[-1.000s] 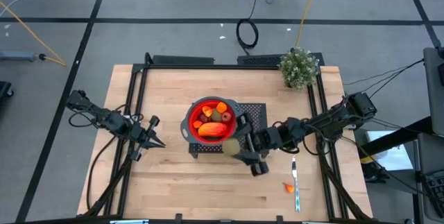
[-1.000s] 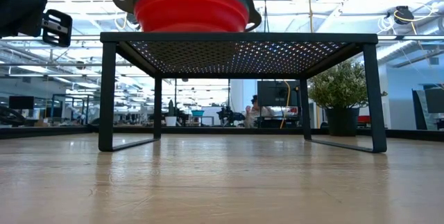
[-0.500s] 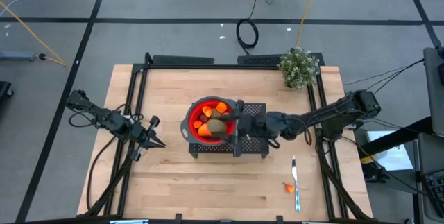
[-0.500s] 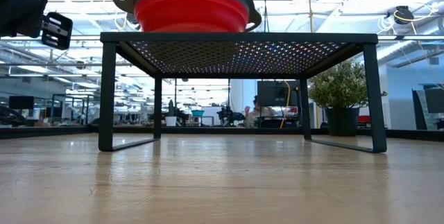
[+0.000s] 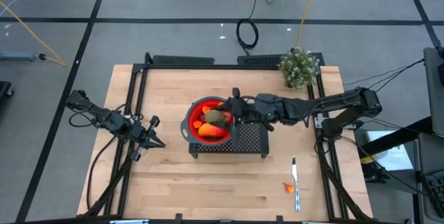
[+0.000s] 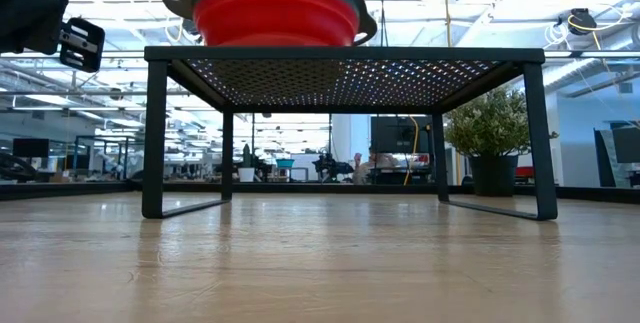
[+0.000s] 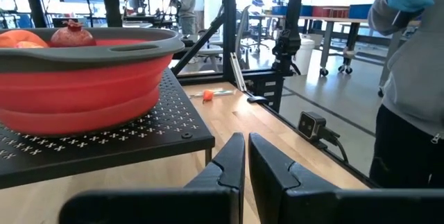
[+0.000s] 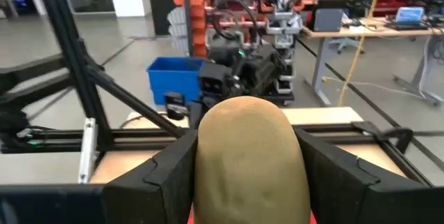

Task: Pick & Place Fruit
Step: Put the brown kiwi into the red strainer bowl on the shelf

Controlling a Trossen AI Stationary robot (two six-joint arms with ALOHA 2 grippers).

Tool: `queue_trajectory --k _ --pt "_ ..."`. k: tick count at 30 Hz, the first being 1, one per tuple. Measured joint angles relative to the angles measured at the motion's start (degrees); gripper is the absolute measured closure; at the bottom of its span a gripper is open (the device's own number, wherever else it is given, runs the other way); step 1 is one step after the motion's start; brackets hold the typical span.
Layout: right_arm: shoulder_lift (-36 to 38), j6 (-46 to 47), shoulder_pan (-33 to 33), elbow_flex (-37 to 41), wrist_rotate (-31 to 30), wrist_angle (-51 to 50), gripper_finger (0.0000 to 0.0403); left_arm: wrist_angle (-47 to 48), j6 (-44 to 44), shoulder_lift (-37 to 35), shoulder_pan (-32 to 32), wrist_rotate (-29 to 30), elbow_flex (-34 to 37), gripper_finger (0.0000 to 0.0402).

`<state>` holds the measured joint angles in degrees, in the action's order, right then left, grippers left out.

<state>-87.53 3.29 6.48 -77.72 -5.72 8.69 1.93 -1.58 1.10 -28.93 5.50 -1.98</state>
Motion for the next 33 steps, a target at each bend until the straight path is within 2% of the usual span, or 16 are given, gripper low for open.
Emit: queue_trajectory --k 2,8,14,18,25,33 --pt "-0.1 0.1 -0.6 0.0 0.2 -0.2 0.0190 0.0 0.1 0.0 0.0 0.0 0.0 0.0382" --pt "-1.3 0.6 -2.3 -0.2 6.0 0.6 0.0190 0.0 0.1 0.0 0.0 0.0 0.0 0.0382" --pt "-4.6 0.4 -3.1 -0.1 6.1 4.3 0.0190 0.0 0.0 0.0 0.0 0.0 0.0 0.0382" --pt "-6.7 0.6 -3.7 -0.1 8.8 5.2 0.0190 0.0 -0.1 0.0 0.0 0.0 0.0 0.0382" --pt "-8.7 0.4 -3.9 -0.1 9.0 4.5 0.0190 0.0 -0.5 0.0 0.0 0.0 0.0 0.0382" --pt "-9.0 0.4 -3.9 -0.1 8.9 -0.9 0.0190 0.0 -1.7 0.0 0.0 0.0 0.0 0.0382"
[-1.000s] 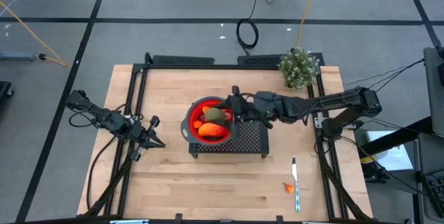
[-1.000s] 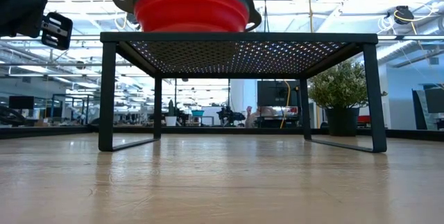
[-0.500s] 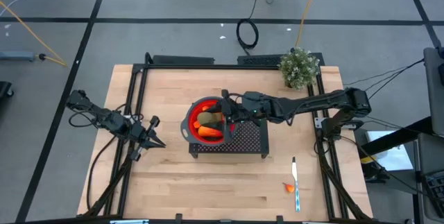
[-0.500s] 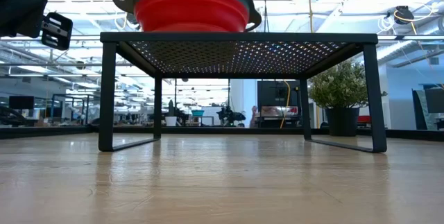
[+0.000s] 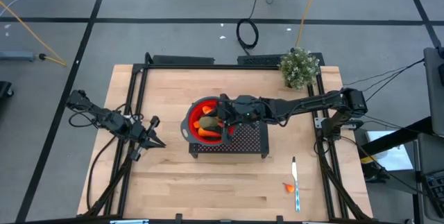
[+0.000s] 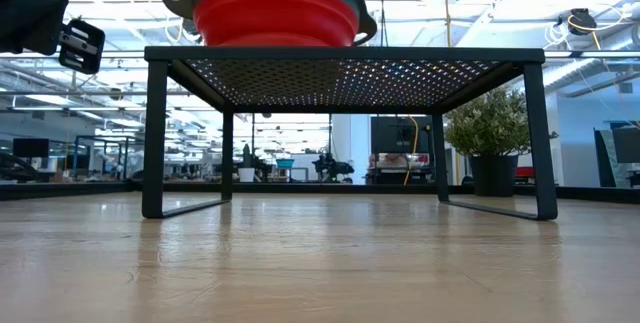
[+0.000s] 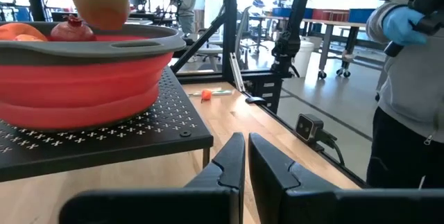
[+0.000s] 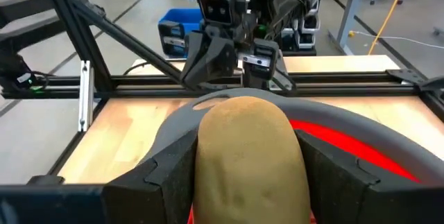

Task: Pick & Place Fruit
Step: Put the brown kiwi into the red strainer bowl on the shelf

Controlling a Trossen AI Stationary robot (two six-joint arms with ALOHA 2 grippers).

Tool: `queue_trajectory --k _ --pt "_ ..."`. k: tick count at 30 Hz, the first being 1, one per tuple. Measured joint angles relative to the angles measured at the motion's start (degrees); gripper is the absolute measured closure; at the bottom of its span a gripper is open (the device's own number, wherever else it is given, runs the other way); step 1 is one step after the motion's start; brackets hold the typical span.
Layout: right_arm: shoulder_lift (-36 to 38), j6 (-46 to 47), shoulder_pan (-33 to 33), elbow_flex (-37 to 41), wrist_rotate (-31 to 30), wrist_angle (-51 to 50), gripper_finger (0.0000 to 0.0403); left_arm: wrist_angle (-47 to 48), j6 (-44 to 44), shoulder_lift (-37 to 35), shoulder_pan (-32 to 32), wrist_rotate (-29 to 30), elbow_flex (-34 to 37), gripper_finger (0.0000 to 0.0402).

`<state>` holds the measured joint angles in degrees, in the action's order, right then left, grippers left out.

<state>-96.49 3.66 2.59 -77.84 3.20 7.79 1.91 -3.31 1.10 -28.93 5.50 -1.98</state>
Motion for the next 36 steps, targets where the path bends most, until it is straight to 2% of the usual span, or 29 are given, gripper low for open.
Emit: queue_trajectory --k 5,25,30,36 --pt "0.7 0.0 0.0 0.0 0.0 0.1 0.0190 0.0 0.0 0.0 0.0 0.0 0.0 0.0382" --pt "4.1 0.2 0.9 0.0 0.1 -11.1 0.0190 0.0 1.3 0.0 0.0 0.0 0.0 0.0382" --pt "4.2 0.0 1.1 0.0 2.9 -11.6 0.0187 0.0 1.2 0.0 0.0 0.0 0.0 0.0382" --pt "4.5 0.2 1.2 0.1 3.0 -12.5 0.0176 0.0 1.2 0.0 0.0 0.0 0.0 0.0382"
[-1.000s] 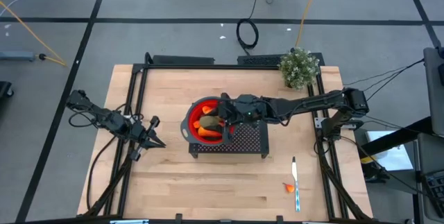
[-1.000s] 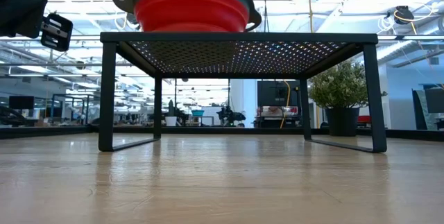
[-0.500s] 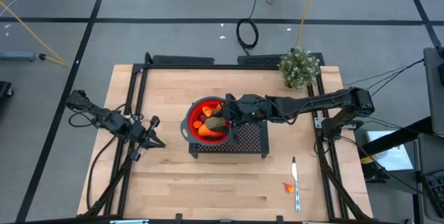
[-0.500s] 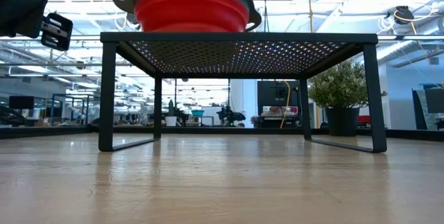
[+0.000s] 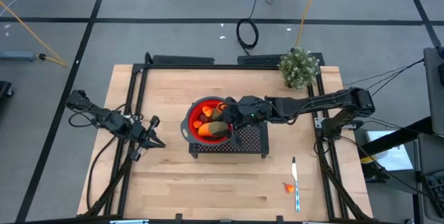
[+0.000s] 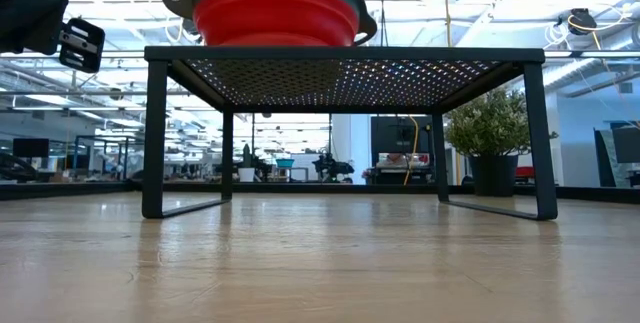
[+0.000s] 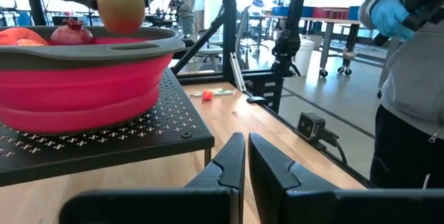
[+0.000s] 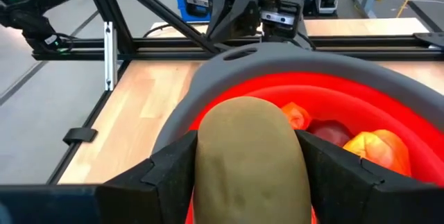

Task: Pick & Place Fruit
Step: Put the brown kiwi into the red strainer bowl on the shelf

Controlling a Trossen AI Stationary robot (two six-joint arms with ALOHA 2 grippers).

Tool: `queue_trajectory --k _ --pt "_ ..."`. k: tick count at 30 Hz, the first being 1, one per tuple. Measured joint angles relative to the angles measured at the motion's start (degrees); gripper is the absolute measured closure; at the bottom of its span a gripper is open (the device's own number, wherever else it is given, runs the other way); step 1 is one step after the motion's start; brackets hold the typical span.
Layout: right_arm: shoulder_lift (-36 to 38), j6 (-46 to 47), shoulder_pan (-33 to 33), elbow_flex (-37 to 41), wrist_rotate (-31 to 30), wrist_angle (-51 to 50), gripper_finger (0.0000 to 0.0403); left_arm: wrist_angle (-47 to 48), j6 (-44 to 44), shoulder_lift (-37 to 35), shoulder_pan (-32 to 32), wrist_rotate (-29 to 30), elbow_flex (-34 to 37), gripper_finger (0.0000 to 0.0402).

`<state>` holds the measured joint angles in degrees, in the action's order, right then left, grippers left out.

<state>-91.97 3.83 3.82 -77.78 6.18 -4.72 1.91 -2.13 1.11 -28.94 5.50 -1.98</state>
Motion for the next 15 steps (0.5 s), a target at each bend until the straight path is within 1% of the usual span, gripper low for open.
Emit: queue_trajectory --k 15 --pt "0.0 -0.1 0.0 0.0 -0.1 -3.0 0.0172 0.0 0.0 0.0 0.0 0.0 0.0 0.0382"
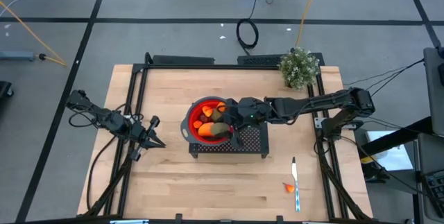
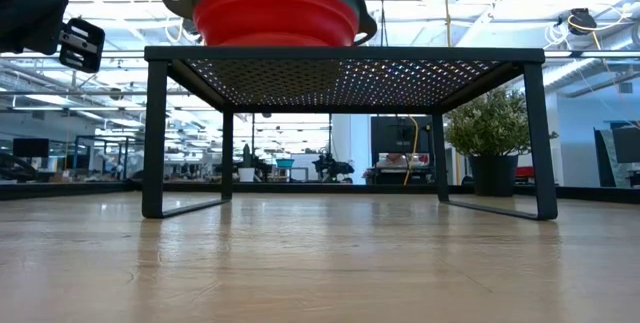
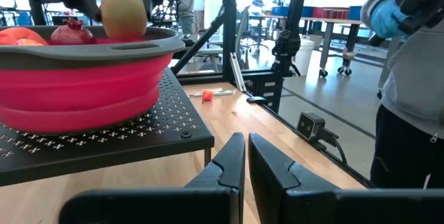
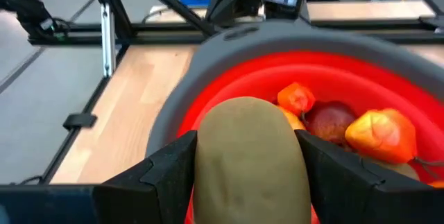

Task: Pick & Place Fruit
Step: Put the brown kiwi into the red strainer bowl on the shelf

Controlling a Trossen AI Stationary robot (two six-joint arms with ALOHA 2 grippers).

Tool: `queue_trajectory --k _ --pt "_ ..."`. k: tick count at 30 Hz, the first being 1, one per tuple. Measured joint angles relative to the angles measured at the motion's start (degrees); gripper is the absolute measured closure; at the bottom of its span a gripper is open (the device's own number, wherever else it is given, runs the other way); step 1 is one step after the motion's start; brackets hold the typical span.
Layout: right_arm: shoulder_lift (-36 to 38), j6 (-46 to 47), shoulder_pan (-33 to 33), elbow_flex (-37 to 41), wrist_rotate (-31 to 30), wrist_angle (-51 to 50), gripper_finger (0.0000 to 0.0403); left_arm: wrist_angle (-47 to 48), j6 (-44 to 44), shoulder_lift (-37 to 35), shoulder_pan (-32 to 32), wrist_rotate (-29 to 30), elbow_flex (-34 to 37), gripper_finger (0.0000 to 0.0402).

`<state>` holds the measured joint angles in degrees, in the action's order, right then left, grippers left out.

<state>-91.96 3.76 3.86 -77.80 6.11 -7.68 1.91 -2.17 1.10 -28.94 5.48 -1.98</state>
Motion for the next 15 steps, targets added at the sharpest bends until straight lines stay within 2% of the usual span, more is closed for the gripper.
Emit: queue_trajectory --k 7,15 --pt "0.0 0.1 0.0 0.0 0.0 -1.6 0.0162 0.0 0.0 0.0 0.0 0.0 0.0 0.0382" --pt "0.0 -0.4 0.0 0.0 0.0 0.8 0.0114 0.0 0.0 0.0 0.0 0.0 0.0 0.0382"
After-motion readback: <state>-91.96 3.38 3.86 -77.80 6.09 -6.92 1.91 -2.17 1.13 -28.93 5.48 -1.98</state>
